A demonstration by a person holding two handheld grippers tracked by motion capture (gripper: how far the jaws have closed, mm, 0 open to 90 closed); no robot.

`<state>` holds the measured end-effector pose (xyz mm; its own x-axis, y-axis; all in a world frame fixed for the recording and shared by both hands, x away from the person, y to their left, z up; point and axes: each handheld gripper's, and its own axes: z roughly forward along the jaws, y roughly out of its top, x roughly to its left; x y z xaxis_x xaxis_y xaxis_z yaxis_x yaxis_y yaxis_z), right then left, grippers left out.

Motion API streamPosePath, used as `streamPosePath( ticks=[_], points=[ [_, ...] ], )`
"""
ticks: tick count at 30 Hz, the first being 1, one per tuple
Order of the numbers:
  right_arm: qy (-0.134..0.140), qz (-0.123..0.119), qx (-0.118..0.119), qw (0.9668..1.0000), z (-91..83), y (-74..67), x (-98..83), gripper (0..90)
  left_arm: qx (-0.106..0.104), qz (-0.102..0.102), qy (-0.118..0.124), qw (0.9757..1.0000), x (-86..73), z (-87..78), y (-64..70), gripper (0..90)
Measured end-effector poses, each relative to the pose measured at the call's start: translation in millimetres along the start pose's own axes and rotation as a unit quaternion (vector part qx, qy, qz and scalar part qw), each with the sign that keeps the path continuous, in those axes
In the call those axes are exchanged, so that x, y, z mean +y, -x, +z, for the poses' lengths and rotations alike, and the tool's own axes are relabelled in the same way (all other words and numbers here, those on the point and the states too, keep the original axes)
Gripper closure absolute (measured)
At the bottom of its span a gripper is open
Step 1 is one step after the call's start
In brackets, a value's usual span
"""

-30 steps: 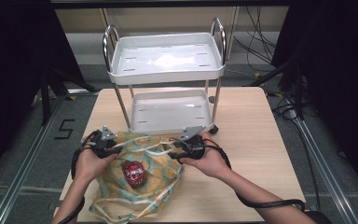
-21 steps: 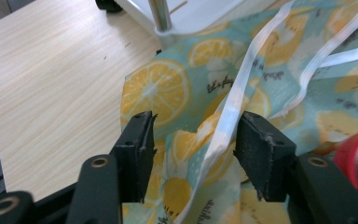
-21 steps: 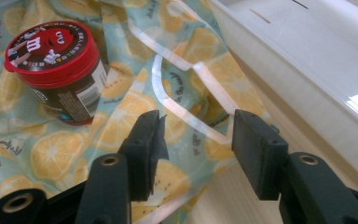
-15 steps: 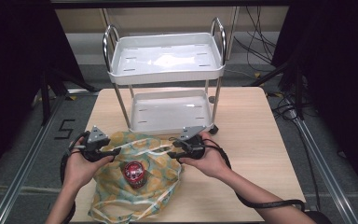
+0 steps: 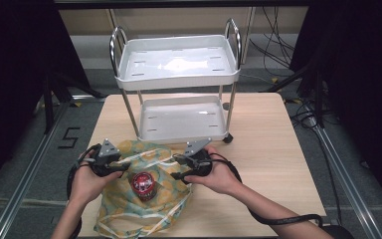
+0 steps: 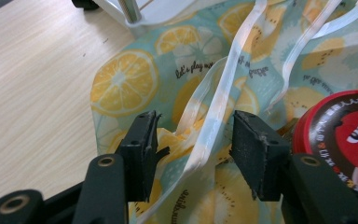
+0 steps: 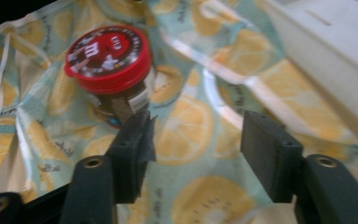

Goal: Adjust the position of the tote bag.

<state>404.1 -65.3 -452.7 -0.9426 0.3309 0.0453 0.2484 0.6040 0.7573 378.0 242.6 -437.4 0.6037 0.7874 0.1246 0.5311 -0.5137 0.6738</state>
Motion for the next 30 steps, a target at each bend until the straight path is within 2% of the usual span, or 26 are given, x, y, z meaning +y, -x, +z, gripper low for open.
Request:
streamPosePath(
  ticks=[2, 3, 4, 5, 6, 7, 8, 9, 10, 12, 13, 20, 22, 23, 24, 26, 27, 28, 29, 30],
  points=[
    [-0.011, -0.004, 0.005, 0.9999, 3.5, -2.3, 0.2, 40.7, 0.000, 0.001, -0.005, 1.0000, -1.0, 3.2, -0.1, 50.6],
    [-0.020, 0.003, 0.009, 0.9997, 5.7, -4.7, 0.2, 40.6, -0.003, 0.005, -0.007, 1.0000, -1.2, 4.3, 0.1, 51.0],
    [-0.024, -0.001, 0.009, 0.9997, 8.7, -5.3, -0.2, 41.3, 0.002, 0.014, -0.011, 0.9998, -1.0, 5.7, -0.5, 51.3],
    [-0.031, -0.006, 0.007, 0.9995, 10.9, -5.9, -0.7, 43.9, -0.007, 0.009, -0.012, 0.9999, -1.2, 7.2, 0.9, 51.7],
    [-0.035, 0.002, 0.010, 0.9993, 12.4, -8.3, -0.3, 49.3, -0.007, 0.023, -0.019, 0.9995, -0.5, 7.2, 0.3, 52.5],
    [-0.050, -0.001, 0.010, 0.9987, 13.5, -8.8, 0.0, 53.8, -0.004, 0.030, -0.022, 0.9993, 0.2, 8.0, 0.5, 52.7],
    [-0.056, -0.004, 0.008, 0.9984, 15.2, -9.5, 0.0, 57.6, -0.012, 0.024, -0.018, 0.9995, 0.3, 9.3, 2.0, 53.0],
    [-0.062, -0.009, 0.012, 0.9980, 16.4, -9.6, 0.5, 64.6, -0.008, 0.037, -0.021, 0.9991, 1.5, 9.0, 1.2, 53.3],
    [-0.072, -0.008, 0.007, 0.9974, 16.8, -10.0, 0.7, 70.6, -0.008, 0.035, -0.021, 0.9991, 2.1, 9.2, 1.7, 53.3],
    [-0.093, -0.011, 0.012, 0.9956, 17.1, -8.1, 1.6, 83.6, -0.010, 0.033, -0.020, 0.9992, 3.0, 9.6, 2.0, 53.3],
    [-0.105, -0.022, 0.014, 0.9941, 17.5, -5.1, 1.1, 88.7, -0.016, 0.031, -0.018, 0.9992, 3.2, 9.5, 2.6, 53.3],
    [-0.098, 0.001, 0.003, 0.9952, 13.9, -1.2, 1.3, 90.0, -0.011, 0.033, -0.019, 0.9992, 2.2, 10.4, 2.5, 53.2],
    [-0.089, -0.001, -0.003, 0.9960, 11.7, 1.2, 1.3, 90.0, -0.015, 0.028, -0.014, 0.9994, 2.2, 10.4, 3.0, 52.7],
    [-0.089, 0.013, -0.008, 0.9959, 9.8, 0.2, 1.2, 90.0, -0.018, 0.023, -0.011, 0.9995, 2.3, 10.2, 3.5, 52.5],
    [-0.082, 0.003, -0.012, 0.9965, 9.0, 2.9, 1.6, 90.0, -0.020, 0.020, -0.009, 0.9996, 2.4, 9.9, 3.9, 52.5],
    [-0.063, 0.015, -0.025, 0.9975, 7.1, 4.4, 1.7, 90.0, -0.019, 0.018, -0.006, 0.9996, 2.7, 9.4, 4.3, 52.3],
    [-0.065, 0.008, -0.031, 0.9974, 5.7, 6.9, 1.8, 90.0, -0.012, 0.021, -0.007, 0.9997, 3.0, 9.3, 3.8, 52.1],
    [-0.049, 0.027, -0.038, 0.9977, 5.8, 6.4, 2.1, 90.0, -0.019, 0.018, -0.005, 0.9996, 3.3, 8.6, 4.5, 52.0],
    [-0.049, 0.030, -0.041, 0.9975, 3.5, 8.0, 2.4, 90.0, -0.014, 0.023, -0.005, 0.9996, 4.0, 7.7, 4.5, 51.9],
    [-0.054, 0.016, -0.049, 0.9972, 1.7, 11.9, 1.8, 90.0, -0.011, 0.028, -0.003, 0.9995, 4.2, 7.5, 4.0, 51.9]
  ],
)
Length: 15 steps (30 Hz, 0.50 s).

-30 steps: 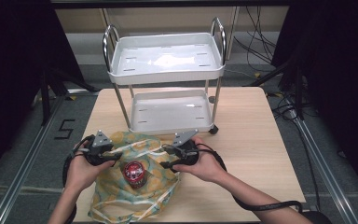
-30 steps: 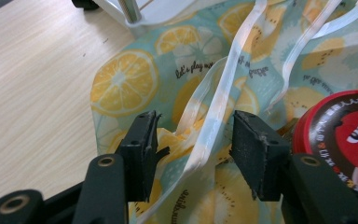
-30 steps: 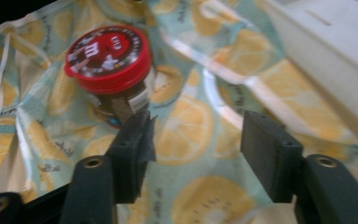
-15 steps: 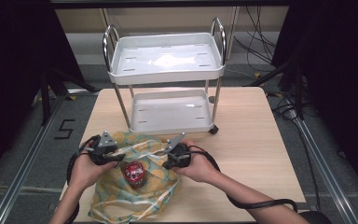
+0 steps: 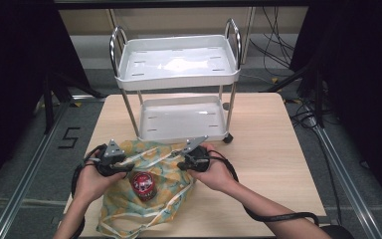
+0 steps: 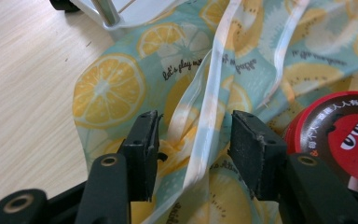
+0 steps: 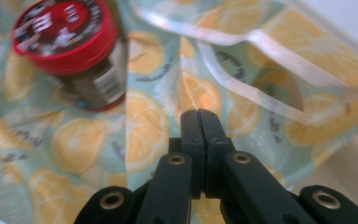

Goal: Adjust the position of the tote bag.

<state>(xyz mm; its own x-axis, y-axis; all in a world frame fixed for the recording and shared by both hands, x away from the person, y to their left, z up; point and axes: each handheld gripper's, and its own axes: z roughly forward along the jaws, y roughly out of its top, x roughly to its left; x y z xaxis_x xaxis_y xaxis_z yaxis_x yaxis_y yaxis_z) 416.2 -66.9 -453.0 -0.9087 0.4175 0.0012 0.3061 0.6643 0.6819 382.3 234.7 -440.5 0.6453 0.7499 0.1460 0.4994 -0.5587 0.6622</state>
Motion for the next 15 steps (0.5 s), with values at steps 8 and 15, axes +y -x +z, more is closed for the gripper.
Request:
streamPosePath(
  ticks=[8, 15],
  points=[
    [0.022, 0.064, -0.039, 0.9970, -1.0, 7.5, -1.3, 90.0, -0.005, -0.002, -0.009, 0.9999, -1.6, 2.6, 0.2, 52.6],
    [-0.009, 0.072, -0.070, 0.9950, 1.1, 12.3, -5.6, 90.0, -0.007, -0.002, -0.006, 1.0000, -1.6, 2.9, 2.1, 52.3]
  ],
)
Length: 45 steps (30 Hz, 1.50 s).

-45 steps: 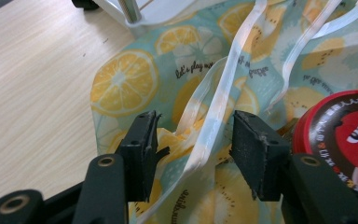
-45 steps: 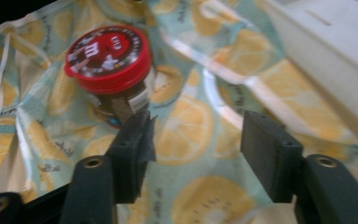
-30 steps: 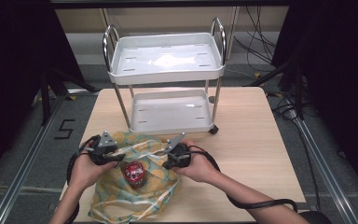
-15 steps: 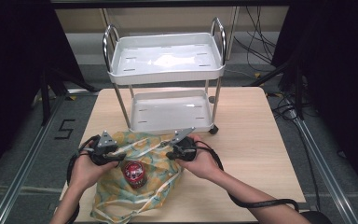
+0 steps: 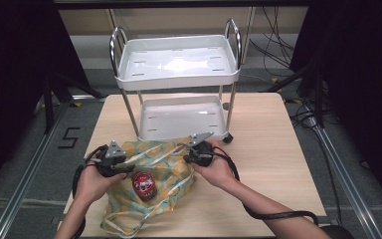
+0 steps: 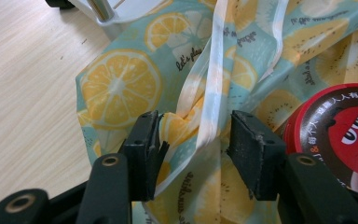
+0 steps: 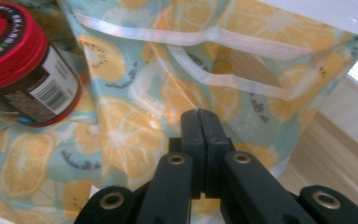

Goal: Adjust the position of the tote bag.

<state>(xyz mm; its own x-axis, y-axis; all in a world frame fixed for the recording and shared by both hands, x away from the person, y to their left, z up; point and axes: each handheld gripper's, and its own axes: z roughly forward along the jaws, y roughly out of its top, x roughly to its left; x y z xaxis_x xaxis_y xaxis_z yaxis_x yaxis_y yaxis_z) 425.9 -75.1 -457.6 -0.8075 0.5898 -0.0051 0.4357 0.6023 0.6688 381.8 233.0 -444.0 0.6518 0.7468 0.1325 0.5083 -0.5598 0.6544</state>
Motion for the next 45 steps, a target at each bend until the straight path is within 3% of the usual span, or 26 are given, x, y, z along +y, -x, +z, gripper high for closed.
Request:
streamPosePath(
  ticks=[2, 3, 4, 6, 8, 9, 10, 12, 15, 17, 18, 20, 23, 25, 26, 28, 30, 31, 34, 37, 38, 39, 40, 41, 43, 45],
  points=[
    [0.005, 0.025, -0.003, 0.9997, -0.8, -1.0, 0.8, 90.0, 0.002, -0.004, 0.006, 1.0000, 0.6, -2.3, -0.1, 50.2],
    [0.001, 0.016, 0.009, 0.9998, -3.0, 0.8, 1.9, 90.0, 0.004, -0.002, 0.004, 1.0000, 1.1, -3.7, -0.7, 48.5],
    [0.000, 0.027, 0.007, 0.9996, -4.2, -1.3, 2.2, 90.0, 0.003, 0.001, 0.005, 1.0000, 1.7, -6.4, -1.9, 47.6],
    [0.032, 0.002, 0.000, 0.9995, -3.2, 0.7, 4.2, 90.0, 0.001, 0.003, 0.014, 0.9999, 2.8, -9.4, -2.7, 46.1],
    [0.049, 0.007, 0.005, 0.9988, -5.1, -1.4, 6.4, 90.0, 0.006, 0.005, 0.009, 0.9999, 3.5, -10.3, -3.1, 45.0],
    [0.055, -0.007, -0.001, 0.9985, -7.2, 0.5, 9.0, 90.0, -0.006, 0.008, 0.011, 0.9999, 3.7, -10.9, -3.2, 44.6],
    [0.079, 0.019, -0.001, 0.9967, -5.2, -3.1, 9.3, 90.0, -0.009, 0.005, 0.012, 0.9999, 3.7, -10.0, -2.3, 44.1],
    [0.075, -0.004, -0.011, 0.9971, -6.6, -1.4, 12.3, 90.0, -0.013, 0.028, 0.010, 0.9995, 4.5, -8.3, -3.9, 43.4],
    [0.070, -0.003, -0.017, 0.9974, -5.2, 0.3, 14.3, 90.0, -0.008, 0.037, -0.001, 0.9993, 1.7, -3.4, -3.6, 44.1],
    [0.038, 0.015, -0.010, 0.9991, -5.4, 1.0, 14.0, 90.0, -0.007, 0.038, -0.013, 0.9992, -1.0, 0.4, -3.7, 46.8],
    [0.052, 0.015, -0.020, 0.9983, 2.2, 0.7, 11.2, 90.0, -0.008, 0.034, -0.017, 0.9993, -2.0, 1.8, -3.5, 50.5],
    [0.022, 0.022, -0.017, 0.9994, 4.3, -0.6, 7.9, 90.0, 0.020, 0.058, -0.043, 0.9972, -3.4, 5.3, -5.1, 58.8],
    [0.016, -0.001, 0.000, 0.9999, 11.2, 1.2, 3.3, 90.0, 0.020, 0.042, -0.044, 0.9979, -4.9, 9.0, -5.0, 74.5],
    [-0.003, 0.003, -0.007, 1.0000, 13.6, -0.3, 0.5, 90.0, 0.016, 0.039, -0.059, 0.9973, -5.4, 10.8, -5.4, 82.2],
    [-0.013, 0.033, 0.009, 0.9993, 14.2, -5.0, 0.8, 90.0, 0.017, 0.044, -0.063, 0.9969, -5.3, 11.4, -6.1, 84.5],
    [-0.028, 0.011, 0.033, 0.9990, 15.0, -4.0, 0.4, 90.0, 0.020, 0.045, -0.071, 0.9963, -6.5, 14.0, -6.7, 85.1],
    [-0.019, 0.007, 0.012, 0.9997, 18.9, -5.2, -1.5, 90.0, 0.012, 0.037, -0.071, 0.9967, -9.1, 16.2, -6.8, 83.1],
    [-0.018, 0.008, 0.012, 0.9997, 19.0, -5.1, -1.6, 90.0, 0.017, 0.045, -0.081, 0.9956, -8.9, 15.4, -7.8, 81.6],
    [-0.017, 0.013, 0.027, 0.9994, 14.7, -4.8, -0.3, 90.0, 0.020, 0.043, -0.070, 0.9964, -9.8, 13.1, -9.4, 73.6],
    [-0.005, 0.011, 0.016, 0.9998, 12.0, -5.1, 0.9, 83.9, 0.027, 0.030, -0.053, 0.9978, -9.3, 6.4, -11.1, 63.4],
    [-0.005, 0.021, 0.026, 0.9994, 9.3, -5.8, 2.3, 81.8, 0.030, 0.018, -0.046, 0.9983, -9.1, 2.7, -11.3, 59.2],
    [0.020, -0.005, 0.024, 0.9995, 9.3, -3.8, 1.8, 79.4, 0.034, -0.002, -0.036, 0.9988, -9.3, 0.0, -10.7, 55.2],
    [0.025, -0.007, 0.016, 0.9995, 8.2, -4.1, 1.8, 76.3, 0.035, 0.012, -0.033, 0.9987, -7.9, -3.6, -13.6, 51.9],
    [0.035, -0.025, 0.016, 0.9989, 7.5, -2.8, 2.1, 75.1, 0.033, -0.004, -0.018, 0.9993, -7.6, -8.7, -12.8, 49.7],
    [0.041, 0.001, 0.033, 0.9986, 1.4, -6.7, 3.5, 72.1, 0.030, -0.022, -0.005, 0.9993, -6.5, -15.7, -10.8, 45.8],
    [0.045, -0.015, 0.023, 0.9986, -1.2, -5.6, 4.2, 69.5, 0.025, -0.006, 0.016, 0.9995, -5.6, -20.5, -12.0, 43.6]
  ],
)
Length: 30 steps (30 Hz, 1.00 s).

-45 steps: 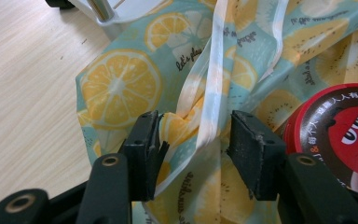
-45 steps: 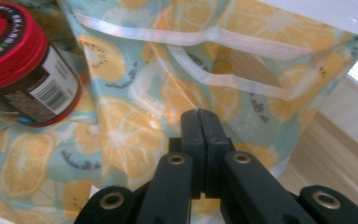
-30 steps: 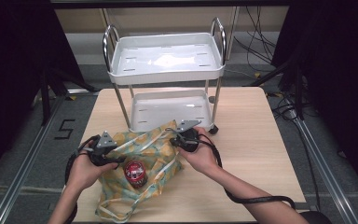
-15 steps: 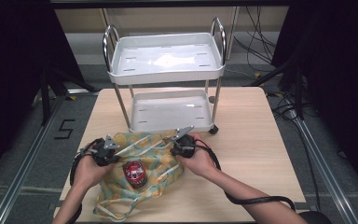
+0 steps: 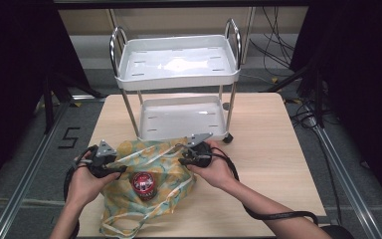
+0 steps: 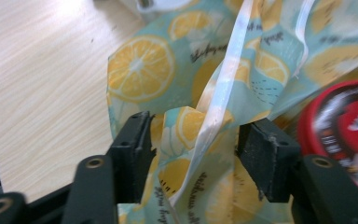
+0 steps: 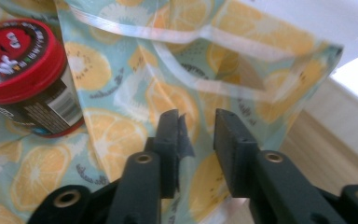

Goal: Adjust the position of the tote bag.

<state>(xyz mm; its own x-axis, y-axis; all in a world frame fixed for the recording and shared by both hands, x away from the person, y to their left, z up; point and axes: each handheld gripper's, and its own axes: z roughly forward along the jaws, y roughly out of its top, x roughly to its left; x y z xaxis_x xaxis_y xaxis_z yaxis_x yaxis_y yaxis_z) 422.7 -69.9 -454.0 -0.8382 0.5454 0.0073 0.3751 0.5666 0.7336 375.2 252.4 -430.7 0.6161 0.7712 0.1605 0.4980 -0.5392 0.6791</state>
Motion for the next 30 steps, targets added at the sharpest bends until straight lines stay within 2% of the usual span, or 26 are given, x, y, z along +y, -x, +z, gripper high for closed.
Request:
streamPosePath(
  ticks=[2, 4, 5, 6, 7, 8, 9, 10, 11, 12, 13, 14, 15, 16, 17, 18, 19, 21, 23, 24, 25, 26, 27, 28, 29, 30],
  points=[
    [-0.002, -0.007, 0.006, 1.0000, -3.7, -0.6, 1.0, 67.1, 0.005, -0.013, 0.001, 0.9999, -0.5, -6.8, 5.7, 42.8],
    [0.018, 0.002, 0.006, 0.9998, -5.4, -2.4, 1.8, 65.0, 0.000, 0.008, 0.006, 1.0000, -0.8, -10.1, 4.6, 42.0],
    [0.017, -0.003, 0.004, 0.9998, -6.4, -2.1, 2.1, 64.0, 0.001, -0.010, 0.008, 0.9999, -2.3, -12.1, 8.0, 41.9],
    [0.008, 0.002, 0.009, 0.9999, -9.7, -2.6, 3.2, 62.5, 0.003, -0.001, 0.008, 1.0000, -2.3, -13.3, 7.1, 41.9],
    [0.014, 0.001, 0.008, 0.9999, -9.6, -2.6, 3.3, 61.6, 0.000, -0.027, 0.006, 0.9996, -3.6, -15.1, 10.2, 42.1],
    [0.029, 0.004, 0.007, 0.9996, -9.1, -3.2, 3.1, 60.6, -0.001, -0.016, 0.008, 0.9998, -3.8, -16.7, 8.3, 42.0],
    [0.017, 0.000, 0.014, 0.9998, -12.4, -2.1, 4.2, 59.9, -0.006, -0.006, 0.010, 0.9999, -3.9, -18.5, 6.3, 41.8],
    [0.026, 0.001, 0.011, 0.9996, -12.2, -2.1, 4.0, 59.2, -0.008, -0.013, 0.013, 0.9998, -4.8, -19.7, 6.5, 41.4],
    [0.025, 0.002, 0.011, 0.9996, -13.4, -1.9, 4.2, 58.7, -0.010, -0.045, 0.013, 0.9988, -6.4, -20.7, 9.6, 40.4],
    [0.013, -0.019, 0.013, 0.9996, -15.2, 1.1, 4.1, 58.2, -0.012, -0.055, 0.017, 0.9983, -7.2, -20.9, 10.0, 40.3],
    [0.020, -0.010, 0.015, 0.9996, -15.5, 0.1, 4.7, 57.9, -0.017, -0.032, 0.017, 0.9992, -7.3, -22.8, 6.1, 39.9],
    [0.028, 0.005, 0.012, 0.9995, -15.1, -1.1, 4.1, 57.7, -0.017, -0.027, 0.017, 0.9993, -8.3, -25.0, 4.5, 39.3],
    [0.021, 0.005, 0.018, 0.9996, -17.4, -0.2, 4.4, 57.4, -0.018, -0.048, 0.027, 0.9983, -9.7, -25.2, 7.3, 38.4],
    [0.014, -0.006, 0.016, 0.9997, -18.9, 0.4, 3.8, 57.3, -0.017, -0.025, 0.021, 0.9993, -10.1, -27.6, 4.2, 37.3],
    [0.032, -0.001, 0.013, 0.9994, -16.8, -0.7, 3.2, 57.0, -0.020, -0.036, 0.025, 0.9988, -11.4, -28.6, 5.6, 35.3],
    [0.023, -0.006, 0.017, 0.9996, -19.8, 0.5, 3.7, 56.9, -0.020, -0.051, 0.033, 0.9980, -12.6, -29.1, 7.4, 34.6],
    [0.026, 0.003, 0.021, 0.9994, -21.7, -0.4, 4.5, 56.7, -0.018, -0.037, 0.032, 0.9987, -13.1, -30.6, 5.4, 33.2],
    [0.025, 0.006, 0.022, 0.9994, -23.4, -1.7, 5.0, 56.5, -0.020, -0.069, 0.039, 0.9967, -14.7, -32.7, 10.1, 31.2],
    [0.022, -0.008, 0.022, 0.9995, -24.5, -1.5, 4.6, 56.3, -0.019, -0.029, 0.039, 0.9986, -14.2, -37.2, 5.7, 30.7],
    [0.023, -0.010, 0.022, 0.9994, -24.8, -1.2, 4.8, 56.3, -0.021, -0.049, 0.046, 0.9975, -14.9, -39.1, 9.9, 30.3],
    [0.028, 0.005, 0.025, 0.9993, -25.3, -3.4, 5.1, 56.2, -0.020, -0.018, 0.046, 0.9986, -13.7, -41.3, 7.0, 29.5],
    [0.028, 0.002, 0.026, 0.9993, -25.0, -4.3, 5.0, 56.2, -0.016, -0.011, 0.043, 0.9989, -13.2, -43.5, 7.4, 29.5],
    [0.030, 0.006, 0.025, 0.9992, -24.9, -5.6, 4.8, 56.2, -0.017, -0.015, 0.047, 0.9986, -13.1, -43.7, 9.3, 29.5],
    [0.032, 0.000, 0.026, 0.9992, -24.4, -5.5, 4.5, 56.2, -0.018, -0.038, 0.049, 0.9979, -13.1, -44.0, 14.4, 29.6],
    [0.029, -0.003, 0.025, 0.9993, -25.0, -5.7, 4.7, 56.3, -0.020, -0.020, 0.054, 0.9982, -12.2, -43.5, 13.5, 30.3],
    [0.029, -0.002, 0.026, 0.9992, -24.9, -6.6, 4.8, 56.6, -0.018, -0.019, 0.051, 0.9983, -11.6, -43.7, 14.3, 33.0]
  ],
)
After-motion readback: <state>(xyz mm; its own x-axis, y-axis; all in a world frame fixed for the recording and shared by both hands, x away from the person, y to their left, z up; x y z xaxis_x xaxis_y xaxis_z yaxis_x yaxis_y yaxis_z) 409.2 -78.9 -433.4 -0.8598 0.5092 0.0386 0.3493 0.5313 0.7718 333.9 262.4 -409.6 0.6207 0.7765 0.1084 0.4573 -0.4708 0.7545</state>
